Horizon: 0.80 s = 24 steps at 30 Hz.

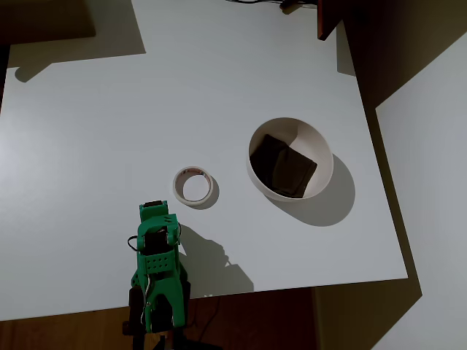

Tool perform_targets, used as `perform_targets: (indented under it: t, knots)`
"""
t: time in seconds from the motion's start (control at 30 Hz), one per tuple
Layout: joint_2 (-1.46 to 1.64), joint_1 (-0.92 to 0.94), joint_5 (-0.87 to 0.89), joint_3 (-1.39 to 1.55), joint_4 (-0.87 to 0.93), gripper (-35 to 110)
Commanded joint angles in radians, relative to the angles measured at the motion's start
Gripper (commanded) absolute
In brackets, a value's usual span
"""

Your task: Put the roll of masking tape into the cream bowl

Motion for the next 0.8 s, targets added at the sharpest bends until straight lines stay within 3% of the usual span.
perform_targets:
  t: [0.0, 0.77]
  knots:
    - [0.005, -0.008, -0.002, 0.005, 0.005, -8]
    - [0.005, -0.044, -0.032, 0.005, 0.005, -4]
